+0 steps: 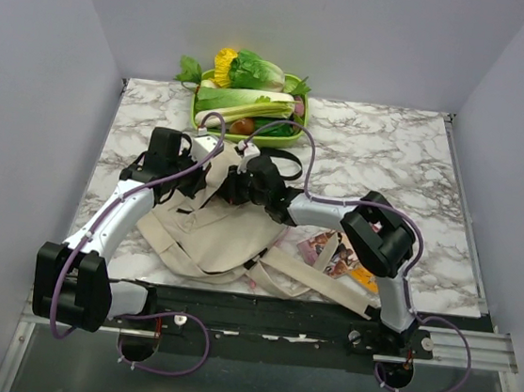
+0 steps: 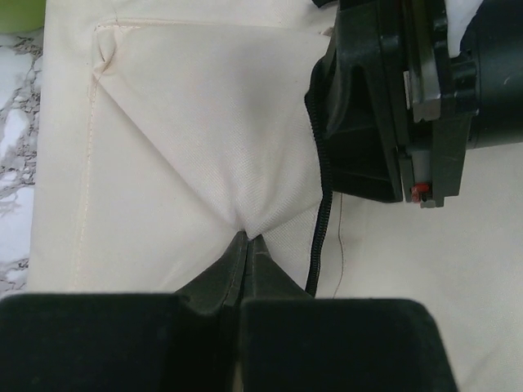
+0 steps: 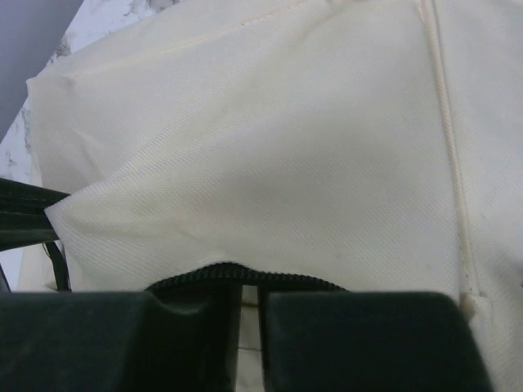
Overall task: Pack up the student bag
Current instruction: Place the personal item in the student bag, then zip the student bag at the center of the board.
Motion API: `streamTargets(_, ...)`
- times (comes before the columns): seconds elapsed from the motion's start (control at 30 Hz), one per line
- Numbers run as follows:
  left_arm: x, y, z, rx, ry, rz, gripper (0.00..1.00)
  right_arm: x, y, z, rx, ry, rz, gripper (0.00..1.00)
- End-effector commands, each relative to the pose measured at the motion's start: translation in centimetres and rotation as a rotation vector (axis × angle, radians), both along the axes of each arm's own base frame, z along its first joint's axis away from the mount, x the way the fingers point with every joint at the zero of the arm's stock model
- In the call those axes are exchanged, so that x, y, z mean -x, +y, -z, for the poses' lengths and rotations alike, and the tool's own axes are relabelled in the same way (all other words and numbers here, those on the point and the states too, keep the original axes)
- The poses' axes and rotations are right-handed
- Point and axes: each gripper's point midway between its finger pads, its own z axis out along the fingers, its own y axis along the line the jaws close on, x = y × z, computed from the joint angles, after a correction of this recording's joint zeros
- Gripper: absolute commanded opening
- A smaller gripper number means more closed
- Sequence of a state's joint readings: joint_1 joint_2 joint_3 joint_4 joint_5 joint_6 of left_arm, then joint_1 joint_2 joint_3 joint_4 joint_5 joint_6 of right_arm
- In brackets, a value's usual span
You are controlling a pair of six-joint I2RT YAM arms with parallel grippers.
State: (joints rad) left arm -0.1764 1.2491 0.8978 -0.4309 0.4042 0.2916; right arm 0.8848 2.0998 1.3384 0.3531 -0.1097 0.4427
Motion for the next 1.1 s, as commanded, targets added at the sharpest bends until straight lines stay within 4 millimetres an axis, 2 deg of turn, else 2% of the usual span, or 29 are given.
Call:
streamTargets(0.0, 0.4, -1.1, -0.7, 0.023, -0.004, 0.062, 0.08, 0.0, -1.2, -3.7, -0.064, -0.073, 0.057, 0.31)
streamTargets(0.03, 0.5, -1.0, -0.5, 0.013, -0.004, 0.071, 0.11, 0.6, -1.8, -4.0, -0.068, -0.079, 0.053, 0.34)
streamTargets(0.07, 0.7, -0.8, -0.2, 0.001, 0.011, 0.075, 0.20, 1.6, -3.2, -2.6, -0.034, -0.075, 0.048, 0.37)
streamTargets(0.1, 0.8, -0.8, -0.1, -0.006, 0.014, 0.082, 0.24, 2.1, -3.8, -2.9, -0.042, -0.095, 0.044, 0.42)
streamTargets(0.13, 0.9, -0.6, 0.0, -0.023, 0.008, 0.104, 0.28, 2.5, -4.6, -4.9, -0.075, -0.123, 0.049, 0.42)
streamTargets(0.17, 1.5, -0.5, 0.2, -0.027, 0.029, 0.117, 0.33, 3.4, -6.1, -3.4, -0.047, -0.103, 0.071, 0.43)
streamTargets(0.23, 1.9, -0.2, 0.3, -0.039, 0.032, 0.151, 0.36, 3.9, -7.2, -5.4, -0.076, -0.146, 0.077, 0.43)
streamTargets(0.27, 2.7, 0.2, 0.7, -0.061, 0.050, 0.195, 0.38, 4.3, -7.7, -5.6, -0.073, -0.155, 0.076, 0.44)
streamTargets(0.33, 3.5, 0.4, 0.7, -0.070, 0.065, 0.259, 0.38, 4.6, -8.9, -4.8, -0.048, -0.146, 0.102, 0.45)
streamTargets(0.37, 4.6, 0.9, 1.3, -0.110, 0.087, 0.324, 0.38, 4.7, -9.3, -5.2, -0.050, -0.153, 0.112, 0.45)
streamTargets(0.43, 5.1, 2.0, 1.8, -0.146, 0.096, 0.356, 0.37, 4.9, -10.3, -4.2, -0.020, -0.141, 0.132, 0.45)
streamTargets(0.57, 7.5, 4.0, 3.1, -0.242, 0.157, 0.452, 0.36, 5.4, -11.5, -3.5, -0.006, -0.130, 0.158, 0.45)
streamTargets(0.7, 8.7, 4.8, 4.3, -0.286, 0.176, 0.500, 0.35, 5.5, -12.0, -3.3, -0.009, -0.118, 0.175, 0.45)
streamTargets(0.93, 8.0, 5.8, 6.4, -0.359, 0.121, 0.502, 0.34, 5.8, -11.9, -3.6, -0.024, -0.114, 0.168, 0.45)
streamTargets(1.07, 6.3, 6.1, 6.8, -0.390, 0.063, 0.474, 0.34, 5.8, -12.0, -3.8, -0.030, -0.114, 0.168, 0.45)
